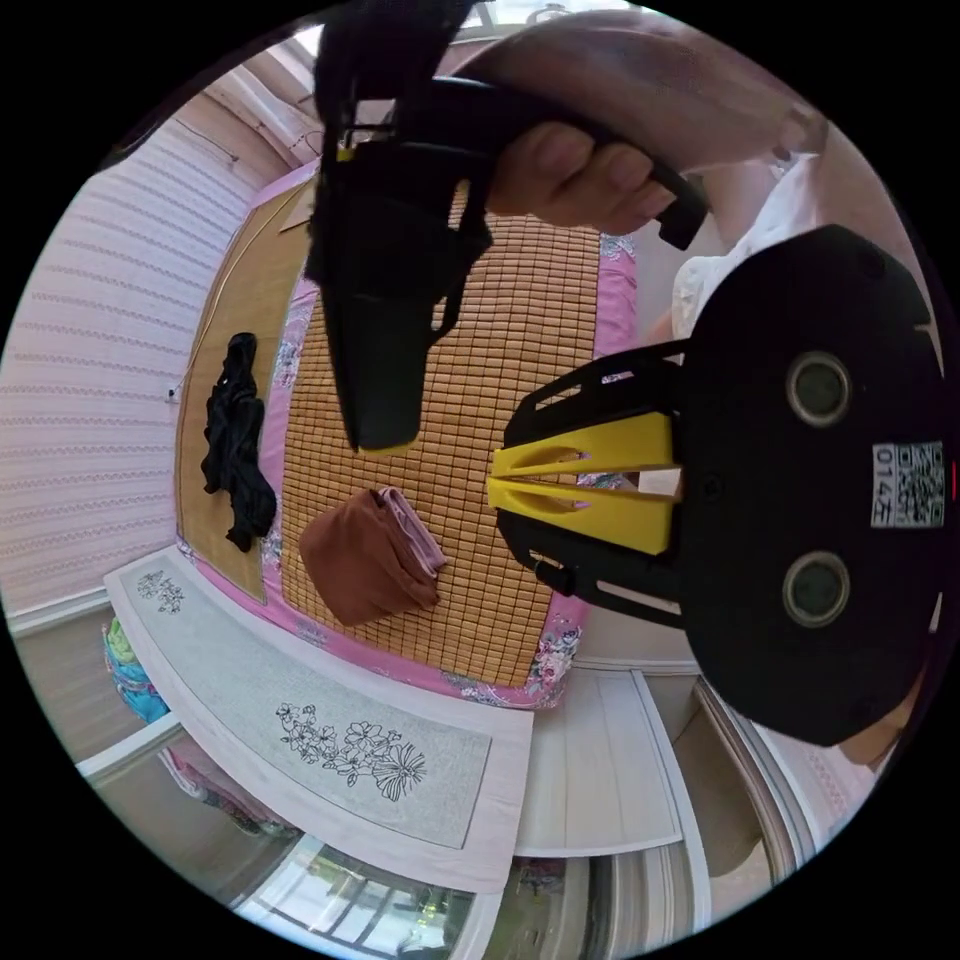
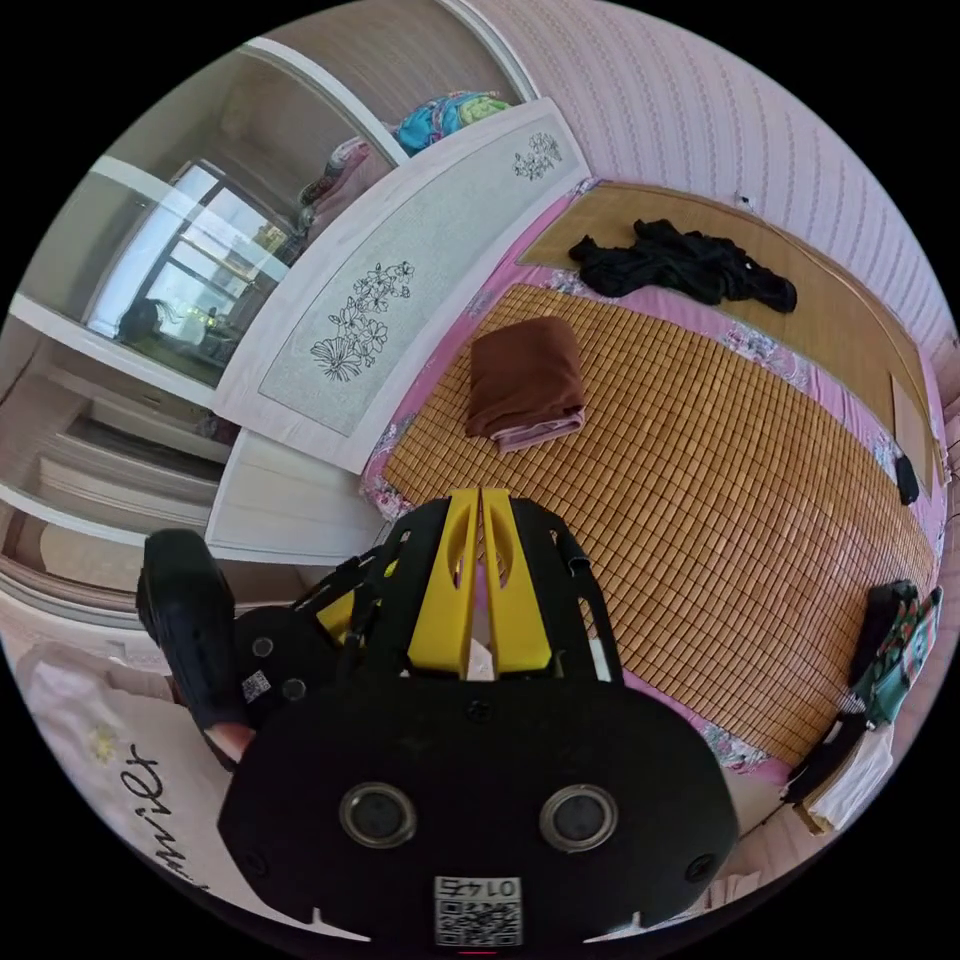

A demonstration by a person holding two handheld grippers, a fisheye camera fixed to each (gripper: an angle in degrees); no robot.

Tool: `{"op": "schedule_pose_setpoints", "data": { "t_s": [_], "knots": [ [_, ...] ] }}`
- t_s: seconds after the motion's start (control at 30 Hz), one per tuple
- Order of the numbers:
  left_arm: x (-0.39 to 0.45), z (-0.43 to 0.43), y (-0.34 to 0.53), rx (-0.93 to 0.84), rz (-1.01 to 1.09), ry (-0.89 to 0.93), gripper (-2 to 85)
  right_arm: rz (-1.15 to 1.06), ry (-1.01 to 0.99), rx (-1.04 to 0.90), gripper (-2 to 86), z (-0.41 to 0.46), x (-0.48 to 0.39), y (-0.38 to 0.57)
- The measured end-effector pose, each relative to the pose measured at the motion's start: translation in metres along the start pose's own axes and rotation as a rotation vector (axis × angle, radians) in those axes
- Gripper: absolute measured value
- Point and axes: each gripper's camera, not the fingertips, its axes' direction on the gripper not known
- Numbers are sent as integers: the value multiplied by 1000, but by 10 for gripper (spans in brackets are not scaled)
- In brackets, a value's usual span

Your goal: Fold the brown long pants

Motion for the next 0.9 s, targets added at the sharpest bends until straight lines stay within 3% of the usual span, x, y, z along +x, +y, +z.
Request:
{"op": "schedule_pose_setpoints", "data": {
  "t_s": [0.2,0.43,0.7,0.77,0.9],
  "knots": [
    [-54,-21,-28,-40,-163,53,-8,-41,163,121,-10,-16,11,28],
    [-72,-72,-24,16,-151,68,-8,-16,231,115,-10,-23,53,82],
    [-78,-101,-8,151,-193,51,-8,-174,276,113,-10,-34,71,114],
    [-78,-108,2,261,-118,47,-8,-234,249,120,-10,-37,73,119],
    [-90,-118,16,335,-38,210,-8,-314,247,129,-9,-36,73,125]
  ]
}}
